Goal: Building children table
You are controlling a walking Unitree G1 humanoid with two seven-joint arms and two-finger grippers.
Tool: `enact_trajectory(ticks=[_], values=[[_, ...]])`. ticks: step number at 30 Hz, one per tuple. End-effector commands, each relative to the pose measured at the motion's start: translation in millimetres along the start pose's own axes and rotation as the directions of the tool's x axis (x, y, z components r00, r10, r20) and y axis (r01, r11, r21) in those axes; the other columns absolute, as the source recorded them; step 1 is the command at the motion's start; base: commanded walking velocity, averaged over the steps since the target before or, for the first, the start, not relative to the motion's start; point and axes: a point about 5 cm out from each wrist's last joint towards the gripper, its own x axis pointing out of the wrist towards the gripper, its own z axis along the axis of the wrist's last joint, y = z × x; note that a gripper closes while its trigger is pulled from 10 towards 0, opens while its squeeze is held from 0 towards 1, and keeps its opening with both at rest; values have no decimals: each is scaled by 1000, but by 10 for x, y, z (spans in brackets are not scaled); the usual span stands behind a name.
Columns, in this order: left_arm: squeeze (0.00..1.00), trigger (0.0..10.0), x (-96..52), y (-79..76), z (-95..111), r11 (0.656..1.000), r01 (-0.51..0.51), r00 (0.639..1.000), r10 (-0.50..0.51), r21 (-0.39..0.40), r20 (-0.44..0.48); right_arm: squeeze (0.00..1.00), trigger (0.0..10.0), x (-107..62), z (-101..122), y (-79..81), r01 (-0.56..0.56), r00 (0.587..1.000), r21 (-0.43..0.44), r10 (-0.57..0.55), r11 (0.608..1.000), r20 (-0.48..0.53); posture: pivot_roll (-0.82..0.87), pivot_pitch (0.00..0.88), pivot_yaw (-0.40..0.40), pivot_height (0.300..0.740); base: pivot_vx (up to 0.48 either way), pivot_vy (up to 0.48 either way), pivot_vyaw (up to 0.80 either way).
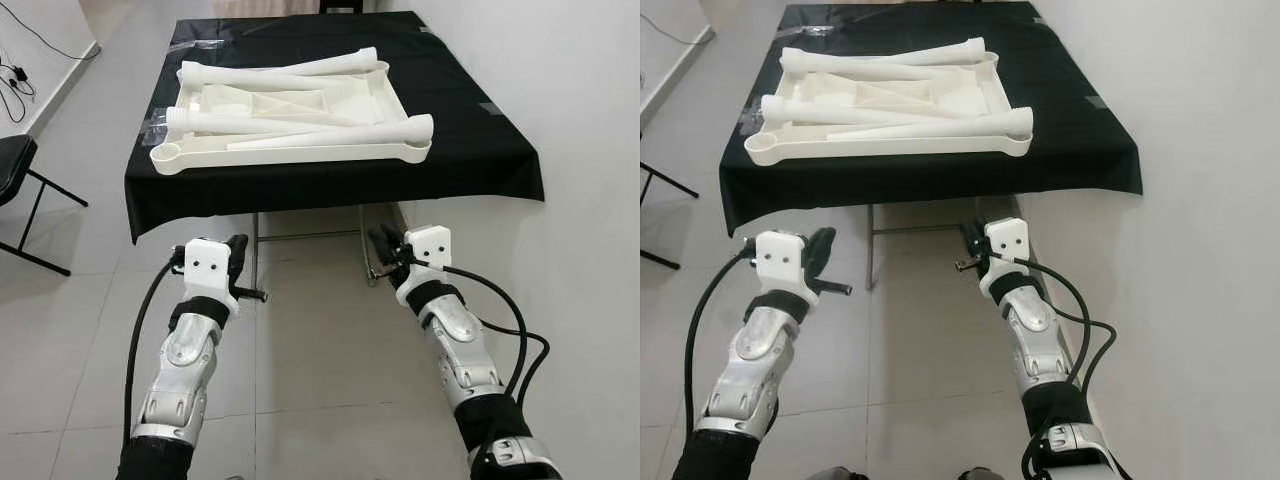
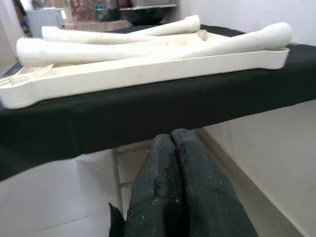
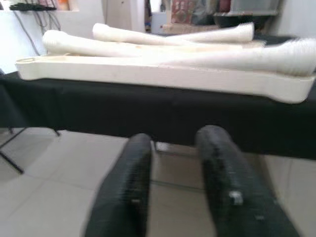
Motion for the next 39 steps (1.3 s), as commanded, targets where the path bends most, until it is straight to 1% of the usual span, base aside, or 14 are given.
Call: enact_trajectory(ticks=[1, 5, 9, 13, 16, 17, 18, 19, 20, 23, 26, 29, 32, 39], values=[[0, 10000, -29, -2, -28, 1000, 2, 1000, -2, -10, -22, 1000, 10000, 0, 2, 35, -13, 1000, 27, 13, 1000, 3, 1, 104, -25, 740, 266, 0, 469], [0, 10000, -69, -85, -86, 999, 42, 995, -43, -18, -89, 1000, 10000, -44, 0, 53, -27, 1000, 83, 27, 996, 2, 2, 122, -17, 740, 65, 0, 0], [0, 10000, -82, -67, -90, 999, 27, 994, -31, -37, -106, 1000, 10000, -46, 4, 41, -16, 1000, 86, 16, 996, -3, 5, 127, -18, 740, 0, 0, 0], [0, 10000, -86, -83, -73, 998, 41, 994, -44, -39, -104, 1000, 10000, -44, 19, 46, -22, 1000, 76, 22, 997, -5, 3, 130, -19, 740, 0, 0, 0], [0, 10000, -85, -125, -38, 996, 83, 992, -85, -26, -88, 1000, 10000, -19, 63, 2, 16, 1000, 49, -16, 999, 5, 2, 126, -20, 740, 0, 0, 0], [0, 10000, -79, -153, -3, 993, 111, 991, -113, -25, -75, 1000, 10000, 8, 102, -16, 22, 1000, 68, -22, 997, 12, 5, 123, -21, 740, 0, 0, 0], [0, 10000, -79, -153, -3, 993, 111, 991, -113, -25, -75, 1000, 10000, 8, 102, -16, 22, 1000, 68, -22, 997, 12, 5, 123, -21, 740, 0, 0, 0], [0, 10000, -61, -186, 66, 990, 141, 988, -143, -27, -53, 0, 10000, 65, 198, -30, 21, 999, 79, -24, 997, 36, 6, 120, -21, 740, 386, 0, 0], [0, 10000, -61, -186, 66, 990, 141, 988, -143, -27, -53, 0, 10000, 65, 198, -30, 21, 999, 79, -24, 997, 36, 6, 120, -21, 740, 386, 0, 0], [0, 10000, -1, -263, 236, 979, 202, 979, -202, -29, -3, 0, 10000, 181, 450, -3, -35, 994, 117, 23, 992, 105, 6, 104, -22, 740, 444, 0, 0], [0, 10000, 41, -276, 298, 977, 209, 978, -209, -36, 16, 0, 10000, 197, 501, 26, -65, 991, 121, 49, 991, 127, 3, 92, -25, 740, 456, 0, 533], [0, 10000, 60, -273, 326, 977, 209, 978, -208, -35, 24, 0, 10000, 199, 491, 28, -48, 991, 131, 31, 990, 127, 5, 91, -26, 740, 458, 0, 800], [0, 10000, 60, -276, 336, 977, 212, 977, -211, -35, 27, 0, 10000, 203, 473, 33, -31, 993, 140, 15, 990, 115, 4, 94, -25, 740, 458, 0, 0], [0, 10000, 35, -321, 357, 970, 240, 971, -239, -44, 29, 0, 10000, 221, 534, 73, -59, 990, 160, 38, 985, 132, 6, 100, -26, 740, 458, 0, 0]])
